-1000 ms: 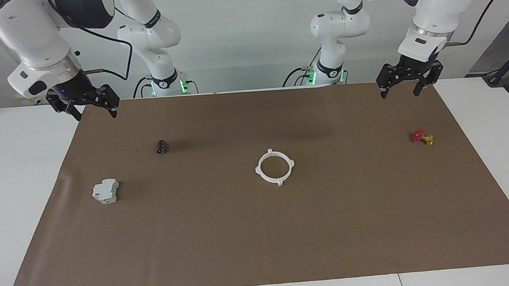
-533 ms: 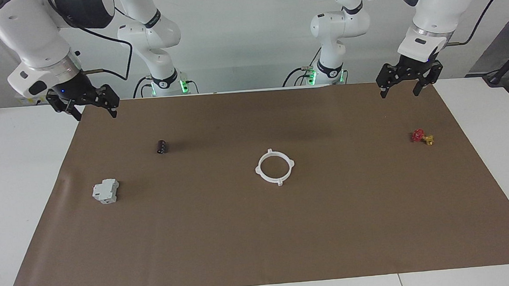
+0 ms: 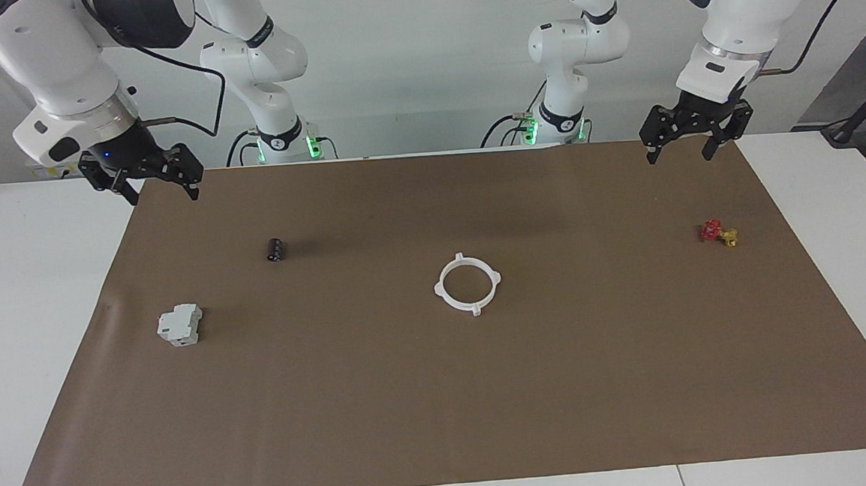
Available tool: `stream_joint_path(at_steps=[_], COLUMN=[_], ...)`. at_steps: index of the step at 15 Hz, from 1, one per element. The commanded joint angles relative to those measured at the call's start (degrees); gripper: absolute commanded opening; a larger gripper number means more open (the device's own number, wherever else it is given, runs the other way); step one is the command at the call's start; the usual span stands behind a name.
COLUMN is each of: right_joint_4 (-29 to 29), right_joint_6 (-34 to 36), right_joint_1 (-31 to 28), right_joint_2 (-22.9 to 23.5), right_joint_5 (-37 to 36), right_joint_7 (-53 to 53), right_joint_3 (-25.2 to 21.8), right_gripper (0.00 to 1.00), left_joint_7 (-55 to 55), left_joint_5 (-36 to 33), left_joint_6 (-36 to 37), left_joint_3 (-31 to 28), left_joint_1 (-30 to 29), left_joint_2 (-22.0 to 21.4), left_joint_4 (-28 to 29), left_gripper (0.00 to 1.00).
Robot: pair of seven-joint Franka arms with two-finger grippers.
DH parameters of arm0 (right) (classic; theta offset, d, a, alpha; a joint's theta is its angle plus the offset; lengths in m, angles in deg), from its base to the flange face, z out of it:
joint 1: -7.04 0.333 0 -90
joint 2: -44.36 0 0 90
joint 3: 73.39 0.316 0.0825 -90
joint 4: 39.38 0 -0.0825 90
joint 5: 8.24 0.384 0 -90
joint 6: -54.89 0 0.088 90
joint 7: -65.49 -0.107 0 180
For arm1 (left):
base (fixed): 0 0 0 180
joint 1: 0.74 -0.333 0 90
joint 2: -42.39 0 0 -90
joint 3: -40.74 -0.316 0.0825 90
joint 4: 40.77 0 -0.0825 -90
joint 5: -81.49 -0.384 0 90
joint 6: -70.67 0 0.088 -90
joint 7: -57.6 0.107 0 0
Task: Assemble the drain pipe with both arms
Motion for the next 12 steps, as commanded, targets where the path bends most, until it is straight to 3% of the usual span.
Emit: stream_joint_path(at_steps=[1,12], right_joint_4=[0.53,0.53], right_joint_6=[0.73,0.73], right_joint_1=[-0.24,-0.24], right_joint_2=[-0.91,-0.91], right_joint_5=[0.94,1.02], right_joint_7=[-0.71,-0.71], right_joint_3=[0.16,0.16], right_gripper=[1.0,1.0], left_joint_7=[-0.56,-0.56], left_joint_5=[-0.1,-0.01], left_joint_6=[2.62,3.77], left_joint_3=[0.29,0.29], left_joint_1=[-0.26,-0.18], left_joint_2=[-1.07,-1.07], left_joint_4=[-0.35,-0.62], left_gripper=[1.0,1.0])
